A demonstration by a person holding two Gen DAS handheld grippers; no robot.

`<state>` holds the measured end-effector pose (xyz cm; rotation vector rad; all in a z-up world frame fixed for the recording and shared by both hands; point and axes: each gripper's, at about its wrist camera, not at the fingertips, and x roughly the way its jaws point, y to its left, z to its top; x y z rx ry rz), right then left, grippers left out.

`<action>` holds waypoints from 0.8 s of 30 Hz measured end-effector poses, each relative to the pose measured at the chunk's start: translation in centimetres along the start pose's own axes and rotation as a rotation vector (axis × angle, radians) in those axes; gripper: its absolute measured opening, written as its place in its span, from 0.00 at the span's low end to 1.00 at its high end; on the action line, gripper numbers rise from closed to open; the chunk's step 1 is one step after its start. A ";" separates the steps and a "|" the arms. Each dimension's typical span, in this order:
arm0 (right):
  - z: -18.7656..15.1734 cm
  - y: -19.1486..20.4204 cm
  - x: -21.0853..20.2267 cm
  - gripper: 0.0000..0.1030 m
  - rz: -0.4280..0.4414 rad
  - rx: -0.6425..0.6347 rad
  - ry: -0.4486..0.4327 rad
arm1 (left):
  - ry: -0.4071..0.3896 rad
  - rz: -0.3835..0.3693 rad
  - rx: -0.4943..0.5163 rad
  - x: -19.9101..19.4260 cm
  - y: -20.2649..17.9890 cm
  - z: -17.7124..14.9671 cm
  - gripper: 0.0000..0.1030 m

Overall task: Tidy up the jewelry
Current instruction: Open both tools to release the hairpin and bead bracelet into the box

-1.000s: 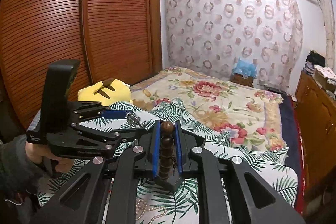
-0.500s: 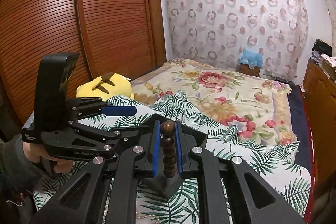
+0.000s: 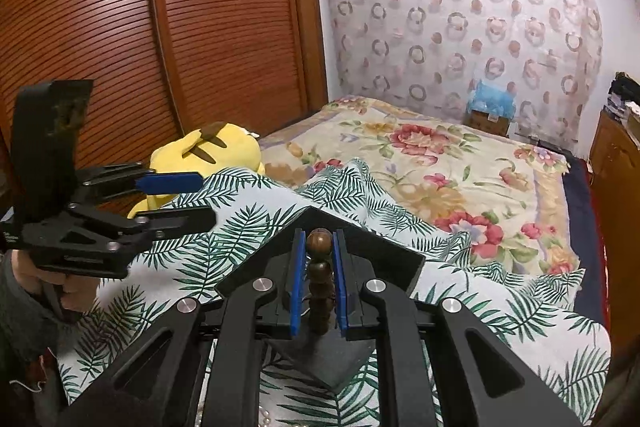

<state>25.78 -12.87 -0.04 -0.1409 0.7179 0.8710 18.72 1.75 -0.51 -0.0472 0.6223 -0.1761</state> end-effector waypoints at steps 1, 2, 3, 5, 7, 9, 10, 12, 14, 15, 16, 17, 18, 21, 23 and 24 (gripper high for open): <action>0.0 0.1 0.2 0.14 0.004 0.001 0.004 | -0.001 0.006 -0.001 -0.2 0.2 -0.2 0.59; 0.0 0.2 0.3 0.14 0.008 0.002 0.008 | -0.001 0.008 -0.001 -0.3 0.3 -0.3 0.59; -0.1 0.4 0.4 0.14 0.014 0.002 0.014 | 0.000 0.011 -0.004 -0.4 0.5 -0.6 0.59; -0.1 0.6 0.6 0.15 0.018 0.002 0.021 | 0.004 0.011 -0.008 -0.7 0.5 -1.1 0.59; -0.4 0.5 1.0 0.15 0.007 0.007 0.037 | 0.013 0.012 -0.015 -0.9 0.6 -1.9 0.59; -0.9 0.1 1.4 0.15 -0.026 0.012 0.058 | 0.024 0.012 -0.018 -1.1 0.5 -2.7 0.60; -1.1 -0.1 1.4 0.15 -0.042 0.021 0.064 | 0.031 0.014 -0.019 -1.3 0.5 -3.2 0.60; -1.6 -0.6 1.1 0.16 -0.056 0.034 0.065 | 0.040 0.016 -0.020 -1.7 0.7 -4.2 0.60; -2.0 -0.6 0.4 0.20 -0.080 0.042 0.057 | 0.053 0.015 -0.026 -2.1 0.7 -5.4 0.60; -2.3 -0.5 0.0 0.20 -0.086 0.044 0.052 | 0.057 0.014 -0.028 -2.3 0.6 -5.7 0.60; -2.5 -0.4 -0.3 0.20 -0.091 0.047 0.050 | 0.062 0.014 -0.029 -2.5 0.6 -6.2 0.60; -2.8 -0.2 -0.6 0.20 -0.095 0.051 0.047 | 0.065 0.012 -0.030 -2.8 0.6 -6.6 0.60; -3.3 0.2 -1.1 0.20 -0.098 0.054 0.045 | 0.069 0.008 -0.030 -3.0 0.4 -7.2 0.60; -4.8 1.4 -2.2 0.20 -0.114 0.056 0.043 | 0.077 0.001 -0.024 -3.8 0.1 -8.2 0.60; -5.8 2.3 -2.8 0.20 -0.118 0.054 0.045 | 0.082 -0.004 -0.016 -4.3 -0.3 -8.8 0.60; -6.5 2.9 -3.1 0.20 -0.122 0.057 0.049 | 0.084 -0.006 -0.014 -4.4 -0.4 -9.0 0.60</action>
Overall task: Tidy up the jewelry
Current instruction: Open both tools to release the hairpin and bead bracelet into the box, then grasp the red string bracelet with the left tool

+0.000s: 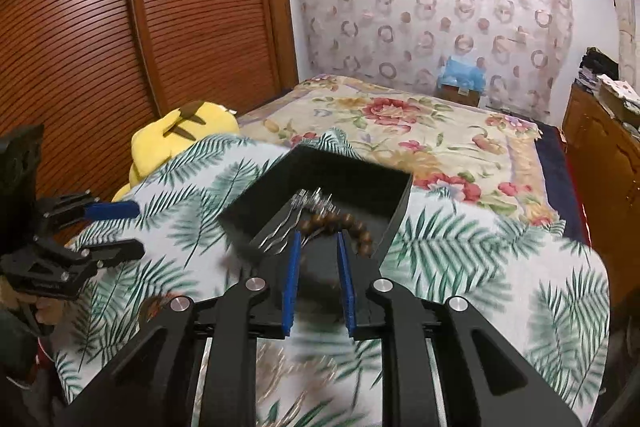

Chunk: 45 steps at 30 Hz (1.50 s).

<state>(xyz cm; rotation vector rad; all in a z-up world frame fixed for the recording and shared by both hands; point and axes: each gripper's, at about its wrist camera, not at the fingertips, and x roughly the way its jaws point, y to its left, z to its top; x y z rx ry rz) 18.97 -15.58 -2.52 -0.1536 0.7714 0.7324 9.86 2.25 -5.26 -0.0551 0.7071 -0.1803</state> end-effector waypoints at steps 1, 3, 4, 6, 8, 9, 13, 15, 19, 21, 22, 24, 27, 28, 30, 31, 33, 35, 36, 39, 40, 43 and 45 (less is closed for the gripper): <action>-0.7 0.5 -0.3 0.20 -0.002 0.003 0.003 | 0.005 -0.005 0.004 -0.3 -0.1 -0.5 0.60; -1.9 1.2 -0.9 0.20 -0.003 0.012 0.005 | 0.016 -0.014 0.006 -0.4 -0.4 -1.1 0.60; -2.5 1.5 -1.1 0.20 -0.001 0.018 0.005 | 0.021 -0.023 0.008 -0.6 -0.5 -1.5 0.60; -3.8 2.3 -1.7 0.20 0.006 0.034 0.004 | 0.032 -0.035 0.010 -0.7 -0.6 -1.8 0.53; -4.7 2.8 -2.0 0.20 0.010 0.048 0.006 | 0.048 -0.045 0.017 -0.6 -1.0 -2.3 0.45; -5.2 3.1 -2.2 0.20 0.011 0.055 0.010 | 0.055 -0.047 0.020 -0.5 -1.2 -2.5 0.41; -7.1 4.1 -2.9 0.20 0.006 0.079 0.023 | 0.086 -0.052 0.020 -0.1 -1.7 -3.4 0.33; -7.8 4.6 -3.3 0.20 0.002 0.083 0.025 | 0.098 -0.049 0.014 0.3 -1.8 -3.7 0.30; -9.0 5.4 -4.0 0.20 -0.011 0.084 0.021 | 0.118 -0.016 0.008 1.0 -1.9 -4.1 0.26; -9.6 5.8 -4.3 0.20 -0.004 0.088 0.021 | 0.125 -0.003 0.006 1.2 -2.0 -4.2 0.22; -9.8 6.0 -4.4 0.20 -0.004 0.084 0.020 | 0.128 0.002 0.005 1.2 -2.0 -4.2 0.21; -10.2 6.3 -4.5 0.20 -0.007 0.079 0.018 | 0.132 0.005 0.008 1.3 -2.1 -4.3 0.17; -10.5 6.4 -4.5 0.20 0.000 0.086 0.017 | 0.140 0.006 0.019 1.4 -2.5 -4.3 0.05; -10.6 6.4 -4.5 0.20 0.003 0.087 0.016 | 0.137 0.016 0.025 1.4 -2.6 -4.3 0.05; -10.5 6.5 -4.6 0.20 0.002 0.083 0.013 | 0.125 0.025 0.030 1.2 -2.8 -4.2 0.04; -10.5 6.5 -4.6 0.20 0.002 0.083 0.013 | 0.118 0.025 0.026 1.1 -2.8 -4.1 0.04; -10.4 6.5 -4.5 0.20 0.001 0.082 0.013 | 0.106 0.022 0.020 0.9 -2.6 -3.9 0.03; -10.4 6.5 -4.6 0.20 0.000 0.083 0.014 | 0.090 0.027 0.025 0.5 -2.7 -3.7 0.03; -10.3 6.5 -4.6 0.20 0.000 0.082 0.014 | 0.082 0.030 0.027 0.3 -2.7 -3.6 0.03; -10.1 6.5 -4.4 0.20 0.004 0.078 0.018 | 0.048 0.030 0.023 -0.6 -2.5 -3.3 0.03; -10.0 6.6 -4.3 0.20 0.006 0.075 0.020 | 0.035 0.033 0.021 -1.0 -2.4 -3.1 0.03; -9.4 6.9 -3.9 0.20 0.012 0.059 0.025 | 0.009 0.033 0.013 -1.9 -2.2 -2.8 0.03; -8.8 7.1 -3.5 0.20 0.012 0.047 0.024 | -0.006 0.027 0.007 -2.2 -2.0 -2.8 0.03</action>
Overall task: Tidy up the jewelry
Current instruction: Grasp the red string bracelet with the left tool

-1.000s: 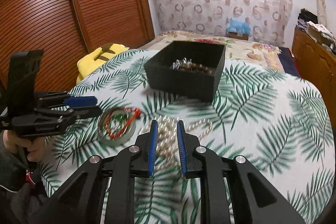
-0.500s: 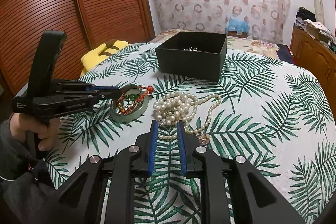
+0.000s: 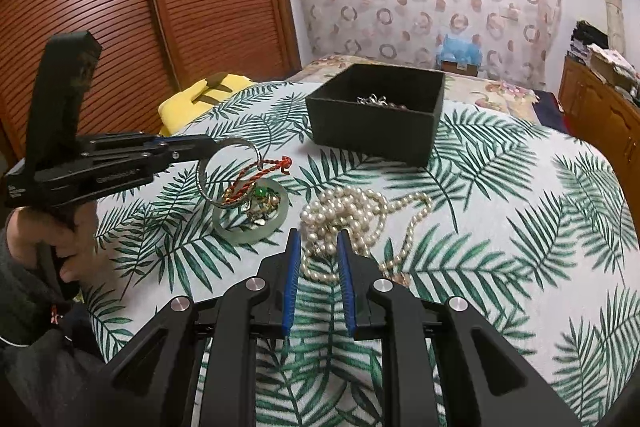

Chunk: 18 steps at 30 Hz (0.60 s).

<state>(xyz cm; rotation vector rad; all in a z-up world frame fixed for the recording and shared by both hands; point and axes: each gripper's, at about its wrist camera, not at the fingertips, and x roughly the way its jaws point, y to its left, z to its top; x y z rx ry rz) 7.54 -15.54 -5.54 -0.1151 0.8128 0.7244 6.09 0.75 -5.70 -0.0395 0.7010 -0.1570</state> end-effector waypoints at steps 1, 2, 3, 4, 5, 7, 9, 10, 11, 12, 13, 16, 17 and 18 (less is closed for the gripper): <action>0.3 0.1 0.2 0.20 0.004 -0.001 0.000 | -0.006 -0.002 -0.004 -0.2 0.1 0.0 0.03; 0.7 0.2 0.5 0.20 0.009 -0.005 -0.001 | -0.009 -0.004 -0.005 -0.3 0.2 0.0 0.03; 0.9 0.3 0.7 0.20 0.010 -0.010 -0.002 | -0.012 -0.004 -0.006 -0.5 0.2 -0.1 0.03; 1.0 0.4 0.8 0.20 0.010 -0.015 -0.001 | -0.016 -0.004 -0.006 -0.7 0.2 -0.1 0.03; 1.3 0.6 1.0 0.20 0.009 -0.023 0.001 | -0.020 -0.004 -0.008 -0.9 0.3 -0.1 0.03; 1.7 1.0 1.5 0.20 0.018 -0.032 0.003 | -0.032 -0.009 -0.008 -1.4 0.5 -0.2 0.03; 2.3 1.2 1.9 0.20 0.034 -0.027 0.004 | -0.032 -0.008 -0.008 -1.7 0.6 -0.2 0.03; 2.6 1.2 2.1 0.20 0.036 -0.026 0.002 | -0.030 -0.008 -0.007 -1.7 0.6 -0.3 0.03; 2.8 1.2 2.2 0.20 0.037 -0.026 0.000 | -0.028 -0.007 -0.007 -1.7 0.7 -0.5 0.03; 3.2 1.3 2.3 0.20 0.036 -0.027 -0.004 | -0.026 -0.004 -0.007 -1.8 0.8 -0.6 0.03; 3.4 1.3 2.4 0.20 0.036 -0.028 -0.006 | -0.024 0.000 -0.008 -1.8 1.0 -0.9 0.03; 4.1 1.6 2.7 0.20 0.052 -0.025 -0.004 | -0.022 0.005 -0.018 -2.1 1.5 -1.5 0.03; 4.3 1.8 3.0 0.20 0.057 -0.026 -0.001 | -0.021 0.006 -0.023 -2.2 1.8 -1.6 0.03; 4.4 1.9 3.1 0.20 0.061 -0.027 0.000 | -0.021 0.008 -0.027 -2.2 1.9 -1.7 0.03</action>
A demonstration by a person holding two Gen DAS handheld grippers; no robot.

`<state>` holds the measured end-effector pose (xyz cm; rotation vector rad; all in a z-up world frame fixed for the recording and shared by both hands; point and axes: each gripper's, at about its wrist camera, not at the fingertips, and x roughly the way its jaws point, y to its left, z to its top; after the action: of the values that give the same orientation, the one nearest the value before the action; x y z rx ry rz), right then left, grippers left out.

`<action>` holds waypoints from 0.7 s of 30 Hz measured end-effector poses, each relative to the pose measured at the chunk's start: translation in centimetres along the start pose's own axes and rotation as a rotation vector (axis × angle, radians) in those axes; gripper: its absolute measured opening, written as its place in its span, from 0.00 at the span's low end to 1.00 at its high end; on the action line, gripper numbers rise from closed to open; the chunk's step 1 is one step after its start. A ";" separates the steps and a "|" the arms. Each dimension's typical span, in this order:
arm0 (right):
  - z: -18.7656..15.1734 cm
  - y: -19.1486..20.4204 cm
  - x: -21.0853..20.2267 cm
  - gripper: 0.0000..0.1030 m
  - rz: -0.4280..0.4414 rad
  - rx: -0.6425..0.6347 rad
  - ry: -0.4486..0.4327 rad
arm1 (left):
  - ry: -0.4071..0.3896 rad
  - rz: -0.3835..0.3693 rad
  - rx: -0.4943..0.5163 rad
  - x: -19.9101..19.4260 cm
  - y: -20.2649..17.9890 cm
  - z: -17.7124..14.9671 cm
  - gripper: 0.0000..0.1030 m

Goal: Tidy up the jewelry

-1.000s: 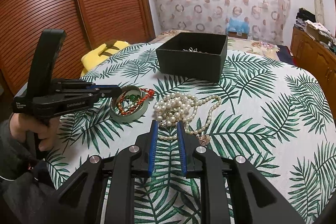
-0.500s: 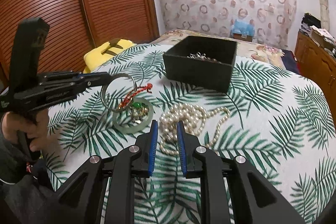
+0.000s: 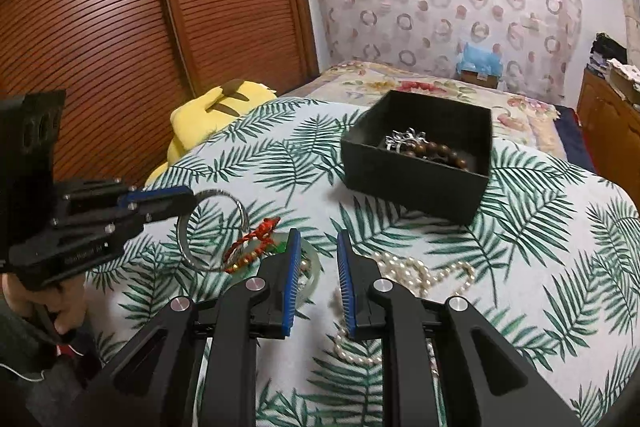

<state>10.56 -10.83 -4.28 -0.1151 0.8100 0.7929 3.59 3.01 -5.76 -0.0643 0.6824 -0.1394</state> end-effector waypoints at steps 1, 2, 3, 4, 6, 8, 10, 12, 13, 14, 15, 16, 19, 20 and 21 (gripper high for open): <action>0.1 0.1 0.2 0.20 0.005 0.001 0.003 | 0.001 0.001 -0.005 0.0 0.2 -0.1 0.03; 0.1 0.3 0.3 0.20 0.013 0.004 0.004 | 0.002 0.003 -0.010 0.0 0.4 -0.2 0.03; 0.0 0.4 0.4 0.20 0.017 0.005 0.004 | 0.002 0.003 -0.013 0.0 0.5 -0.3 0.03; 0.1 0.7 0.5 0.21 0.023 0.006 0.003 | 0.004 0.003 -0.017 0.1 0.7 -0.4 0.03; 0.1 1.1 0.5 0.31 0.037 0.005 -0.003 | 0.007 0.001 -0.021 0.1 0.9 -0.5 0.03; 0.3 1.4 0.4 0.34 0.045 0.001 -0.005 | 0.008 -0.002 -0.024 0.3 0.9 -0.6 0.03; 0.5 1.8 0.5 0.34 0.060 0.000 -0.004 | 0.007 -0.003 -0.025 0.3 1.0 -0.6 0.03; 0.9 2.2 0.7 0.34 0.076 -0.003 -0.006 | 0.007 -0.003 -0.024 0.3 1.0 -0.6 0.03; 1.0 2.4 0.7 0.34 0.084 -0.007 -0.008 | 0.005 -0.003 -0.024 0.3 0.9 -0.6 0.03; 1.2 2.7 0.8 0.34 0.096 -0.011 -0.010 | 0.004 -0.003 -0.024 0.3 0.9 -0.6 0.03; 1.3 2.9 0.9 0.34 0.104 -0.013 -0.011 | 0.002 -0.003 -0.024 0.2 0.9 -0.6 0.03; 1.4 3.1 1.0 0.34 0.114 -0.017 -0.012 | 0.000 -0.003 -0.024 0.2 0.8 -0.6 0.03; 1.2 3.8 1.2 0.34 0.143 -0.026 -0.006 | -0.006 -0.003 -0.023 0.0 0.8 -0.4 0.03; 1.1 4.0 1.3 0.34 0.152 -0.028 -0.002 | -0.008 -0.004 -0.023 -0.1 0.7 -0.3 0.03; 1.0 4.2 1.4 0.34 0.157 -0.029 0.001 | -0.009 -0.004 -0.023 -0.1 0.7 -0.3 0.03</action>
<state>8.96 -6.67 -3.67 -0.0786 0.8150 0.9527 3.44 3.68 -5.97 -0.0882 0.6751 -0.1351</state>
